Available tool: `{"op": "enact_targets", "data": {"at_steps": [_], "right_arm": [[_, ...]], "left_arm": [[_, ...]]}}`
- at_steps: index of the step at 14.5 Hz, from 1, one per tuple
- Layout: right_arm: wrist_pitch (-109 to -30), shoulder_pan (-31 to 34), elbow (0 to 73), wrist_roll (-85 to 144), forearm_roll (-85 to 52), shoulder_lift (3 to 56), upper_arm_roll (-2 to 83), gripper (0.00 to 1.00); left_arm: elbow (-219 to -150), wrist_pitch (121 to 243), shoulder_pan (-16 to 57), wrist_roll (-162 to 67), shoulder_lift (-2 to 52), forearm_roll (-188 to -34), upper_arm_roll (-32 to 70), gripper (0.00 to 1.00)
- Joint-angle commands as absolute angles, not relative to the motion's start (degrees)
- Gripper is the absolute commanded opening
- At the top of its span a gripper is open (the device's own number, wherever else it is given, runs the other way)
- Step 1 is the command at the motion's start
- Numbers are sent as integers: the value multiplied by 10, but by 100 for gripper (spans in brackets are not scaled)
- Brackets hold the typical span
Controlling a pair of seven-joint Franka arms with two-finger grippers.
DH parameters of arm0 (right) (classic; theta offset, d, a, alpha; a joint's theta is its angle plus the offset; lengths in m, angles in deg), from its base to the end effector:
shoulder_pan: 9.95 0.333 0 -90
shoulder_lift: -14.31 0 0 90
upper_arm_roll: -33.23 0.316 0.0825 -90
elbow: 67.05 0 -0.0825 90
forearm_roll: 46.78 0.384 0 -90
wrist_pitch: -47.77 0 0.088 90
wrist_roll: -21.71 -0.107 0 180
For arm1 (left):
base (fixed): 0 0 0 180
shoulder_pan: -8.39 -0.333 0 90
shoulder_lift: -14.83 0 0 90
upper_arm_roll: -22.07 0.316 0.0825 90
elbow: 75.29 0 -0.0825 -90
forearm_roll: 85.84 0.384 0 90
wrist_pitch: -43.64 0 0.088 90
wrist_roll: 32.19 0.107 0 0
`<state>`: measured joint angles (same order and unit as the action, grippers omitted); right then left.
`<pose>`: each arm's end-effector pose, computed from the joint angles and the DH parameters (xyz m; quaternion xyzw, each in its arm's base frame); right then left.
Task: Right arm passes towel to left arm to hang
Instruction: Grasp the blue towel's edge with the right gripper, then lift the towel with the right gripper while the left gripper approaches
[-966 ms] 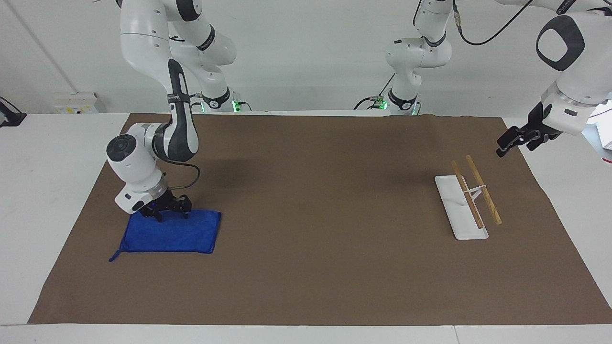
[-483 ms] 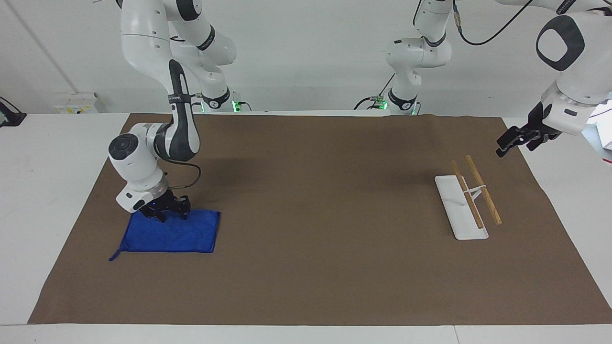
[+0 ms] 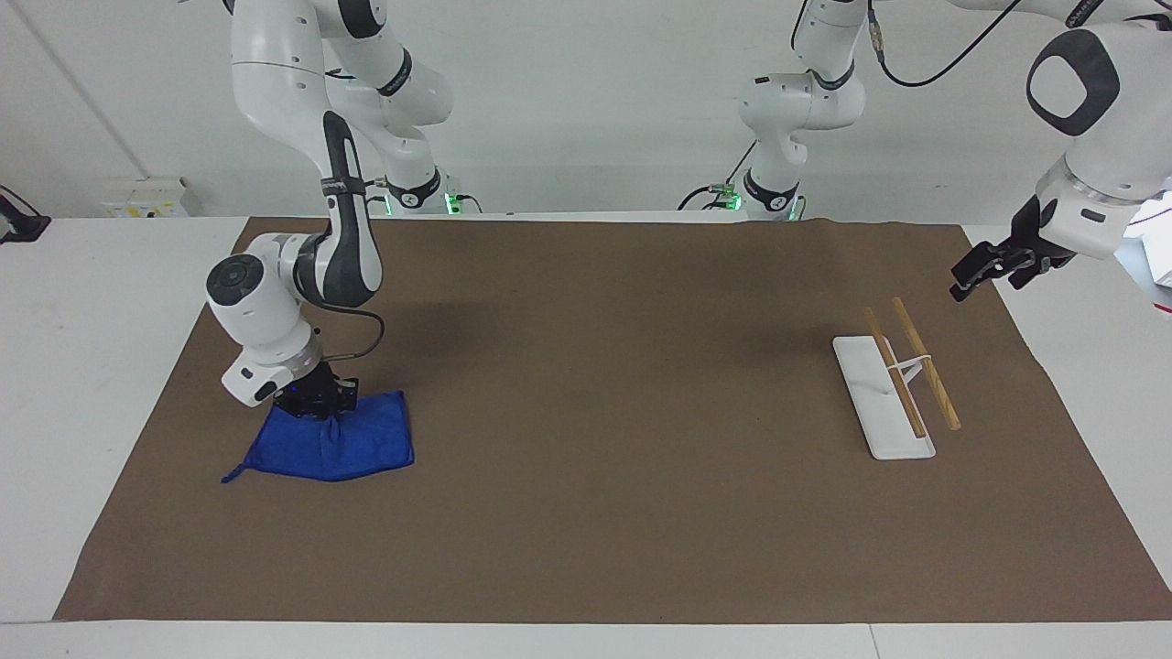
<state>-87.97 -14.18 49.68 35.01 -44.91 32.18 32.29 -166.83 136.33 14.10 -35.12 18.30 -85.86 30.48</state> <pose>0.5946 -0.0531 0.2924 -0.9981 -0.0598 -0.0113 0.0073 0.5741 0.0247 0.5820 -0.9986 -0.0491 0.0199 0.0043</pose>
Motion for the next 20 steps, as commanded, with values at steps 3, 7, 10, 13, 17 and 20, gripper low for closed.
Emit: {"op": "enact_targets", "data": {"at_steps": [3,7,10,13,17,20], "right_arm": [[-760,-144,433,364,-436,292,330,0],[-600,-140,327,328,-365,277,340,0],[-517,-140,255,241,-305,277,366,0],[-483,-140,220,75,-208,272,405,0],[-492,-138,221,-117,-69,262,452,0],[-535,-96,225,-208,-1,261,454,1]], "left_arm": [[-1677,1361,143,-350,177,-860,307,100],[-1676,1361,143,-350,177,-860,307,100],[-1676,1361,143,-350,177,-860,307,100],[-1676,1352,145,-350,177,-860,307,100],[-1705,1345,189,-408,159,-866,297,100],[-1707,1370,254,-649,159,-927,297,100]]}}
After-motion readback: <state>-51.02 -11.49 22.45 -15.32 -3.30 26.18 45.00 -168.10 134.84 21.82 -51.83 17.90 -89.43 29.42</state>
